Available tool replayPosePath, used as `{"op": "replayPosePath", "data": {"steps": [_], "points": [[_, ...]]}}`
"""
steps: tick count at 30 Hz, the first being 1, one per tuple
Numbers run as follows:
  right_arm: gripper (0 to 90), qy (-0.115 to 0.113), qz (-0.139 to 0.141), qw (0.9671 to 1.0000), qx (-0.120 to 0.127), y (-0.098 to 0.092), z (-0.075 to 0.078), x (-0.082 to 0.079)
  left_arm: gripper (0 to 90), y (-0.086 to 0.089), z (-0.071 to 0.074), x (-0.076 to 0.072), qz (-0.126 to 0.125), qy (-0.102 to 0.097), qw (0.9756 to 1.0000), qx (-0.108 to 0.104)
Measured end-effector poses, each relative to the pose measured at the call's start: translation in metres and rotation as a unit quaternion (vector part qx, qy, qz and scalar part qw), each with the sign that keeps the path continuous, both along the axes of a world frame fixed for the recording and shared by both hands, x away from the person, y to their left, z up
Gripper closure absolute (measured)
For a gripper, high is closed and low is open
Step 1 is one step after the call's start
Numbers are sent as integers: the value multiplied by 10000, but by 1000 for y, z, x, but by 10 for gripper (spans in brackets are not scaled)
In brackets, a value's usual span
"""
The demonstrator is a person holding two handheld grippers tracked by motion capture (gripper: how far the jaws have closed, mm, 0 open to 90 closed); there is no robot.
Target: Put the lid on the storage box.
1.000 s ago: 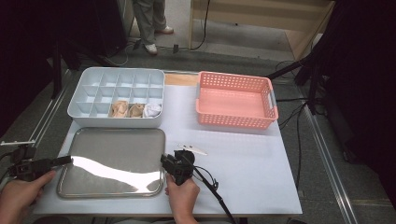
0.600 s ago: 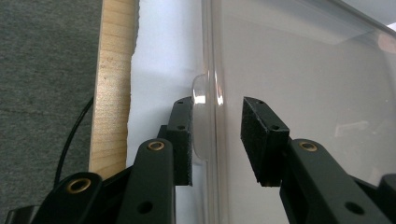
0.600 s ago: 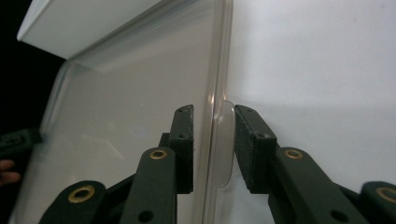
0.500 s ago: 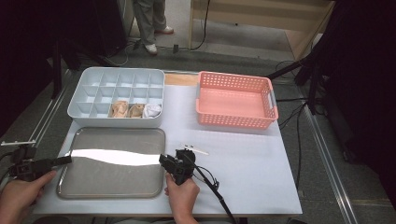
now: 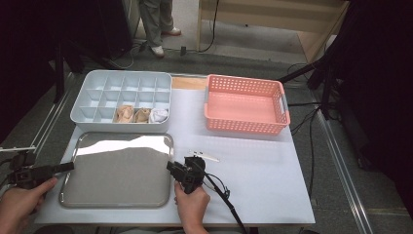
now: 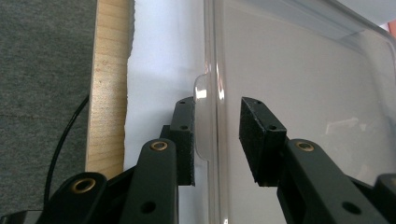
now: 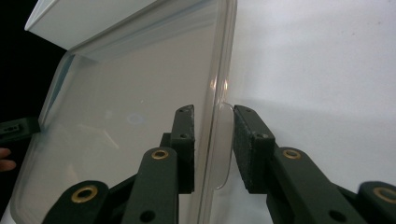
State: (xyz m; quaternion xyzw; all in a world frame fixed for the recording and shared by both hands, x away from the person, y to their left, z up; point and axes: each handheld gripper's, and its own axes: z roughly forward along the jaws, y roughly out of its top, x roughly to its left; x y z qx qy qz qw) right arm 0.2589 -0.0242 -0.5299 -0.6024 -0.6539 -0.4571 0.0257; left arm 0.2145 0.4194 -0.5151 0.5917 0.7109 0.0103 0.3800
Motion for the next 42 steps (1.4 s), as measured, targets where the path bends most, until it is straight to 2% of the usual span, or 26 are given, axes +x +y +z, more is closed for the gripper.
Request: {"op": "replayPosePath", "data": {"steps": [3, 9, 15, 27, 42], "points": [[720, 54, -5, 10000, 12, -1, 0, 0, 694, 0, 3, -1, -18, -37, 10000, -11], [736, -41, -3, 10000, 64, -6, 5, -2, 714, 0, 6, -2, -61, -111, 9998, -134], [741, -24, -3, 10000, 59, -9, 8, -2, 729, 0, 10, -2, -92, -156, 9997, -177], [750, -139, -13, 9999, 82, -13, 15, -3, 735, -2, 15, -3, -220, -277, 9992, -170], [756, -250, 37, 9997, 37, -16, 23, -1, 738, -4, 20, -3, -246, -355, 9988, -243]]}}
